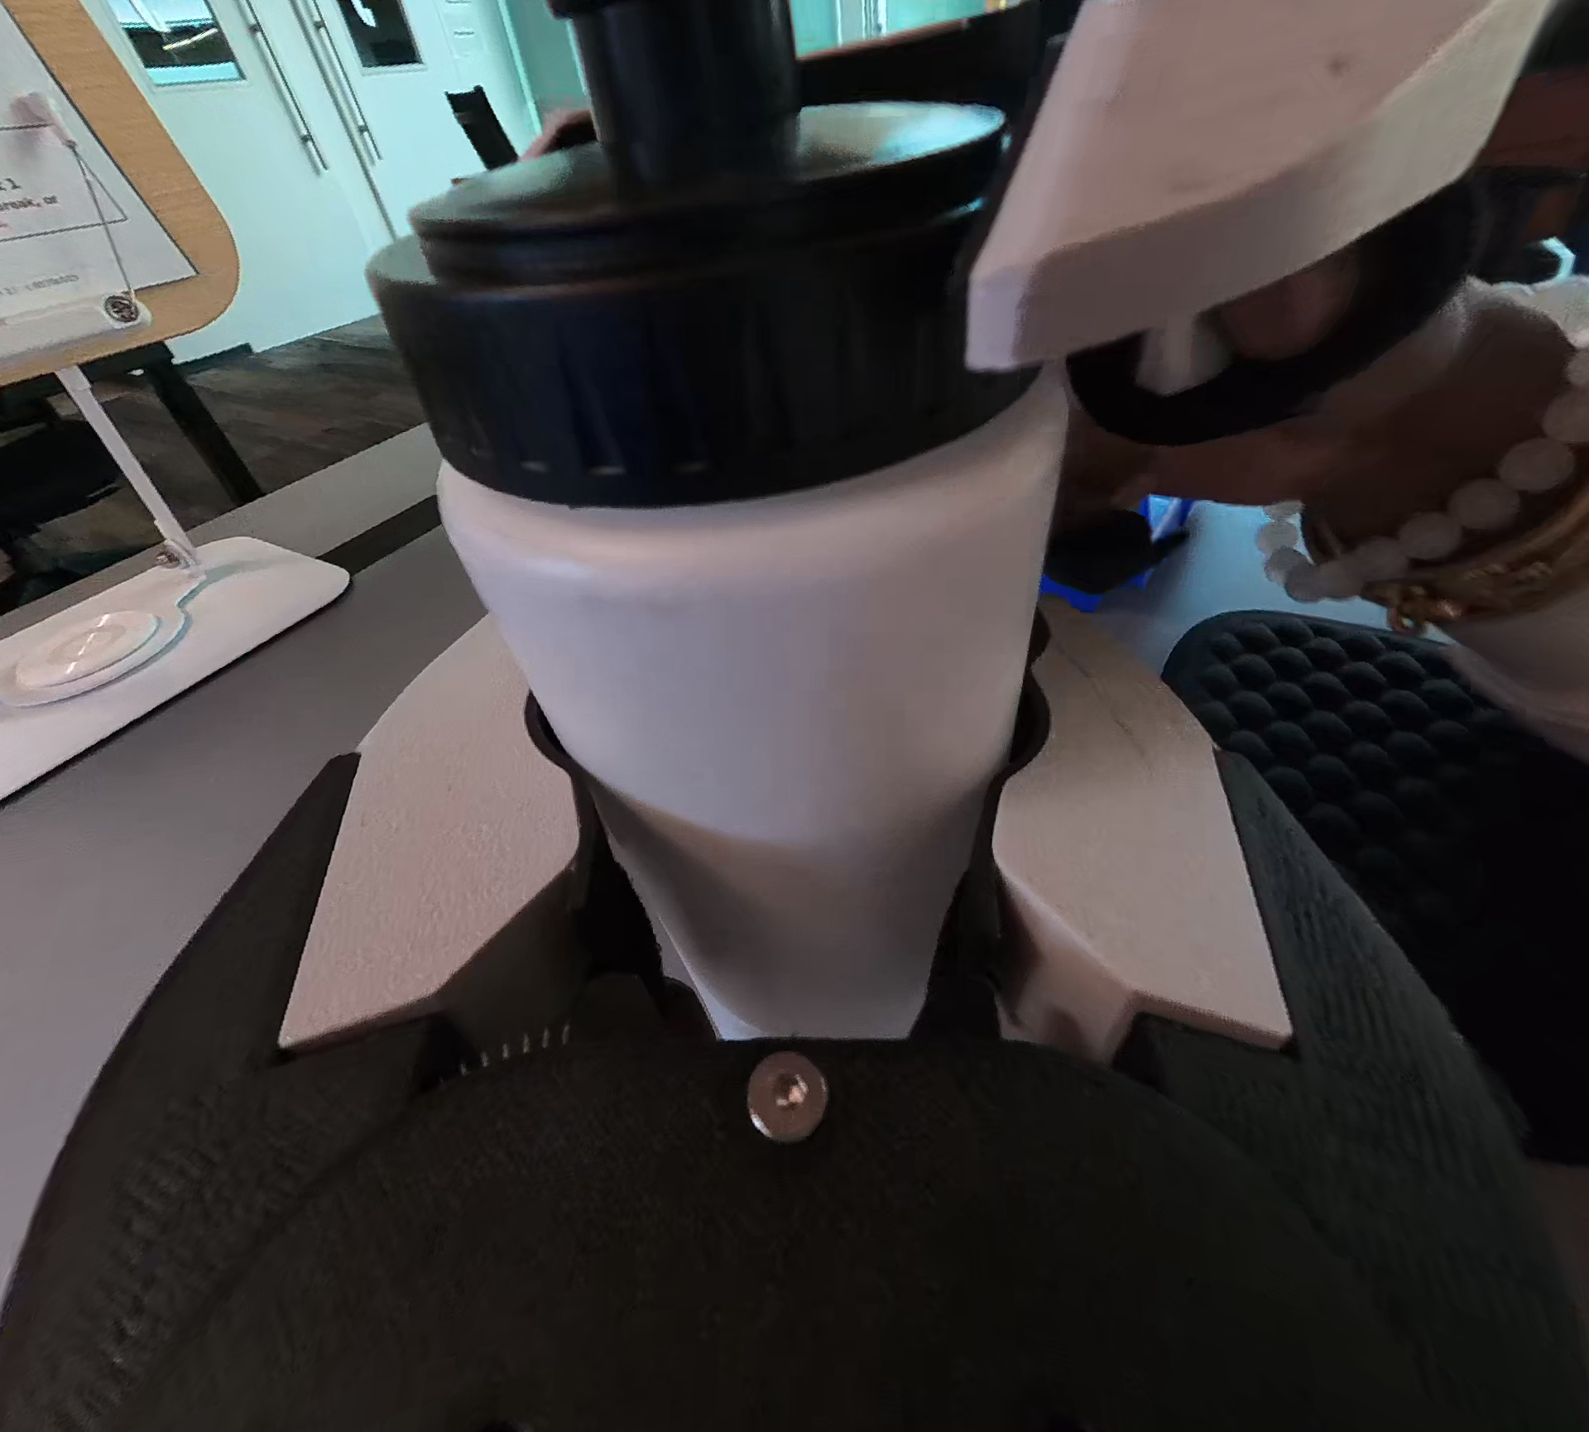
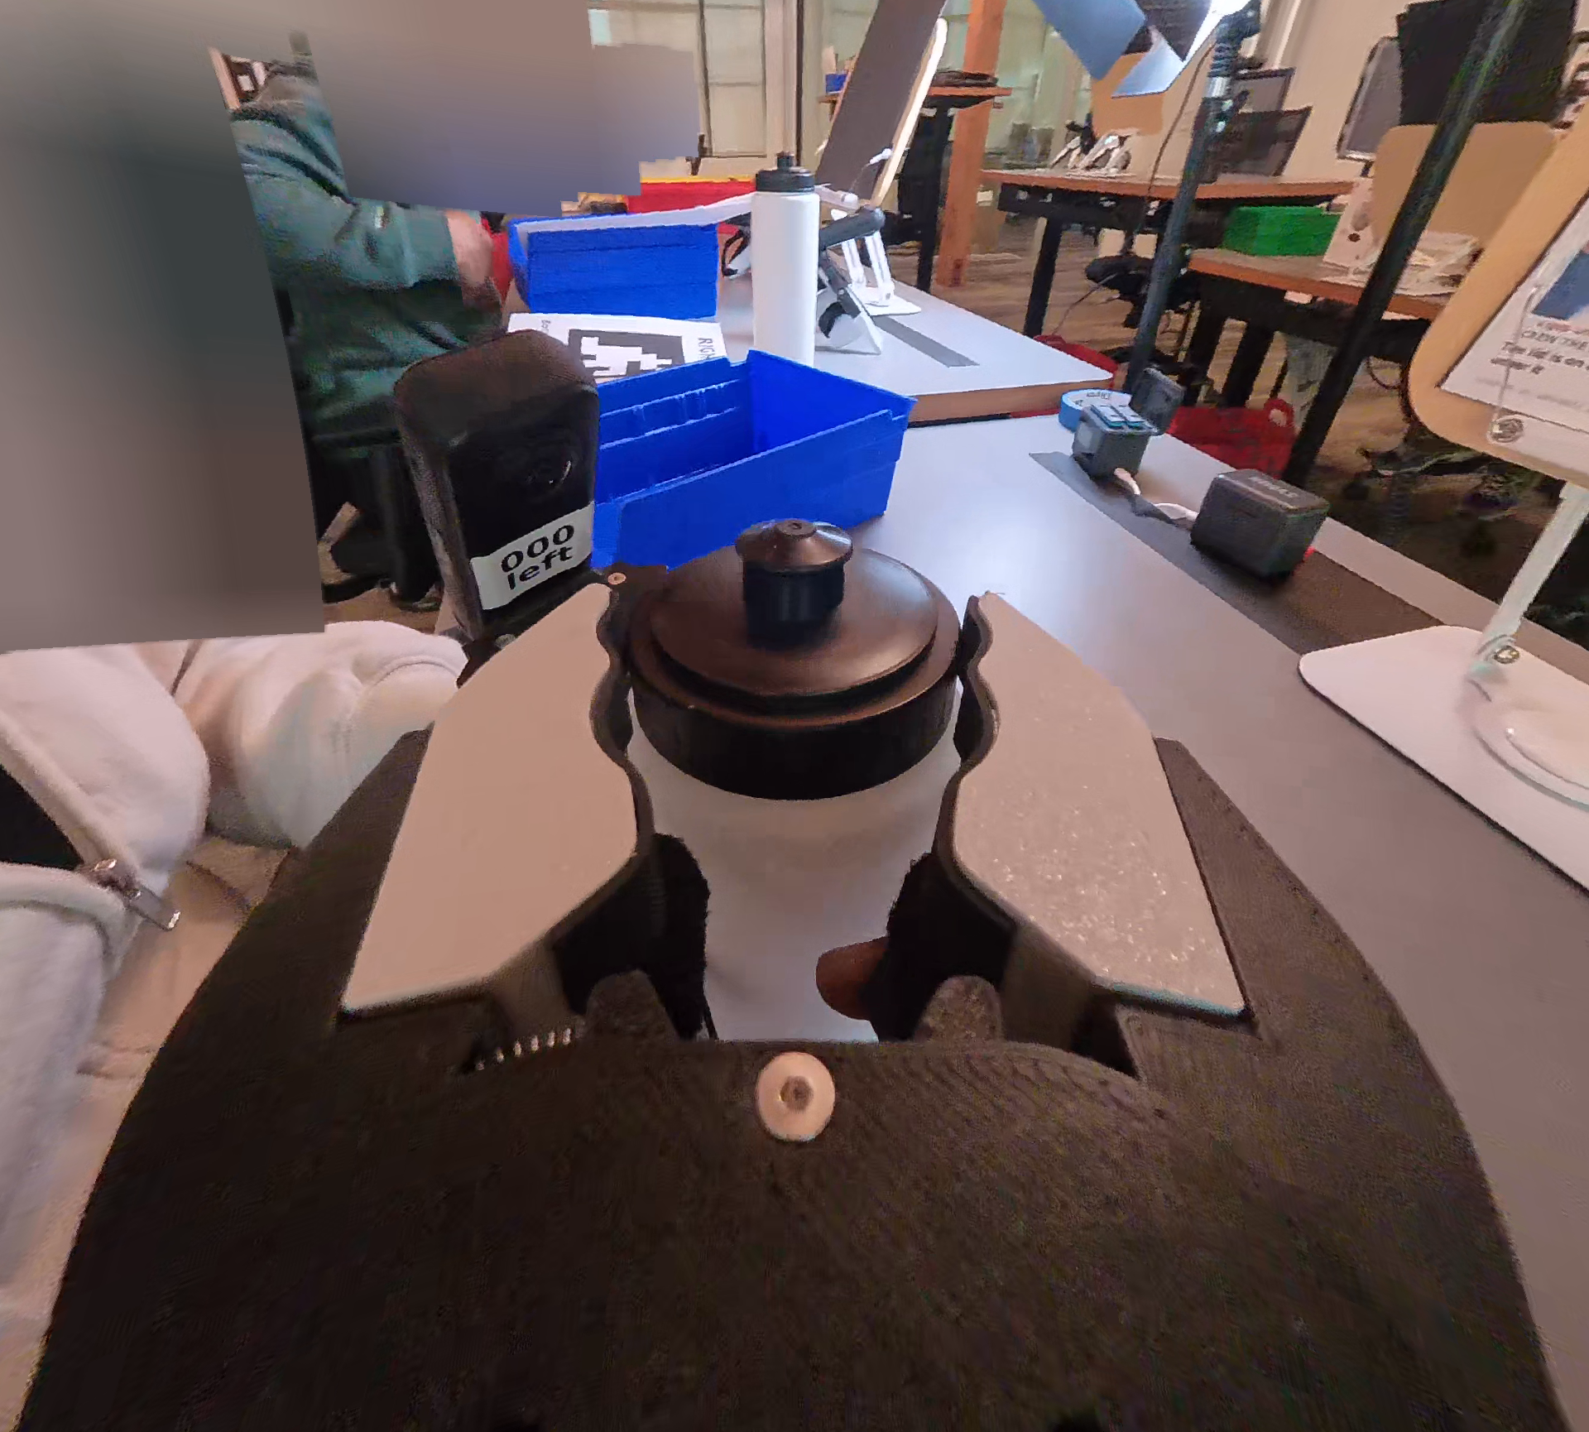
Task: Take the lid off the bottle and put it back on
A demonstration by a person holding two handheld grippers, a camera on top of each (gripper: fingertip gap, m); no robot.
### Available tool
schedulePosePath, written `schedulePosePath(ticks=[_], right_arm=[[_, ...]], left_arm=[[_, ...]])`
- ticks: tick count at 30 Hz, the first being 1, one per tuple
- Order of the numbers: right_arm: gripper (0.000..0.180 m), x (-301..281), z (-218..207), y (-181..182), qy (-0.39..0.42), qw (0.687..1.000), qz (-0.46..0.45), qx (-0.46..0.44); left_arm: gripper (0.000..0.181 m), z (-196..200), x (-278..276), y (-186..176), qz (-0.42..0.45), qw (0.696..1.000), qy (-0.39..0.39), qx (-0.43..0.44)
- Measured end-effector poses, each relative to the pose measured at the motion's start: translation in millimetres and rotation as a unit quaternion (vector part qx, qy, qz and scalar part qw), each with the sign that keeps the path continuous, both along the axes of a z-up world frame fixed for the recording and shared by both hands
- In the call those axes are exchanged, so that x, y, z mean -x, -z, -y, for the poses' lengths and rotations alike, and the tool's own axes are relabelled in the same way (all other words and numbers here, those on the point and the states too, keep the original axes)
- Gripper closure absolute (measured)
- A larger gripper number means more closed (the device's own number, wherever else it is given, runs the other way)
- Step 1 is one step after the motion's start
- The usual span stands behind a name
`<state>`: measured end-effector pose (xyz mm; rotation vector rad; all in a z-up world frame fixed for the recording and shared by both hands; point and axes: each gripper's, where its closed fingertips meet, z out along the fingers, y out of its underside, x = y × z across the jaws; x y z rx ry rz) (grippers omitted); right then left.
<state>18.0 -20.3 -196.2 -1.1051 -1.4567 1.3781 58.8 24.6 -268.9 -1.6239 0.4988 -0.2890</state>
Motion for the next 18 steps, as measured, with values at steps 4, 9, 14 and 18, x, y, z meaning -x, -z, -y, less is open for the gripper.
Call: schedulePosePath(ticks=[4,9,14,18], right_arm=[[0.106,-2,-2,-2,0.049,0.998,-0.029,0.013],[0.105,-6,-4,-1,0.029,1.0,-0.003,-0.01],[0.101,2,0,15,0.01,0.998,0.057,-0.025],[0.102,2,-3,13,0.045,0.999,0.02,-0.005]], left_arm=[[0.081,0,0,0,0.0,1.0,0.001,0.003],[0.08,-2,-4,1,-0.004,1.0,0.01,0.002],[0.08,-1,-4,0,-0.003,1.0,0.009,-0.002],[0.082,0,-6,1,0.011,1.0,0.014,0.006]])
